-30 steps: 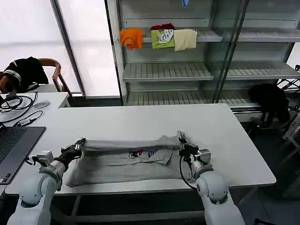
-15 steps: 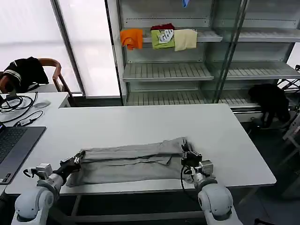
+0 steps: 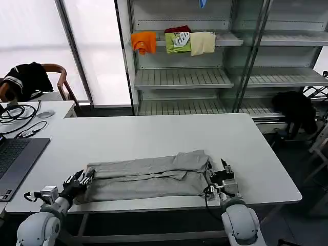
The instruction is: Fold and organize the clothes.
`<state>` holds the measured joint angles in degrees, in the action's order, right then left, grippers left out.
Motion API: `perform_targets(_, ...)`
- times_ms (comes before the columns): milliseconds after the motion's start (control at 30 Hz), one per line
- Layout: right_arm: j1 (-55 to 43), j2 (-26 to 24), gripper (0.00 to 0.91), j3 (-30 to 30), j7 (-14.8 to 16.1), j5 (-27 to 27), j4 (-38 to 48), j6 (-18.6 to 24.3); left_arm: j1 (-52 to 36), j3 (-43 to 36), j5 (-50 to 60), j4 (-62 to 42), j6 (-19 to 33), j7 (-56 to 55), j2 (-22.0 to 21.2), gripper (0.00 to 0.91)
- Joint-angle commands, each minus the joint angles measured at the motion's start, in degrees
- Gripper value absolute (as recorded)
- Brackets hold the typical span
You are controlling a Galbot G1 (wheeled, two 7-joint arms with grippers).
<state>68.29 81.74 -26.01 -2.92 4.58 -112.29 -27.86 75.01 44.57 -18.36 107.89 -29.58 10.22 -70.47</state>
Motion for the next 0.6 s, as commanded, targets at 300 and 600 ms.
perform_targets(300, -6.59, -0.11, 0.907, -6.38, -2.07, -14.62, -3.81, -1.63, 3.37, -0.50, -0.60, 3.00, -2.19, -5.88, -3.59, 0.453)
perform_targets(600, -7.79, 0.18, 0.907, -5.62, -2.11, -14.57, -3.58, -2.68, 2.90, -1.39, -1.80, 2.53, -2.31, -6.85, -4.54, 0.010)
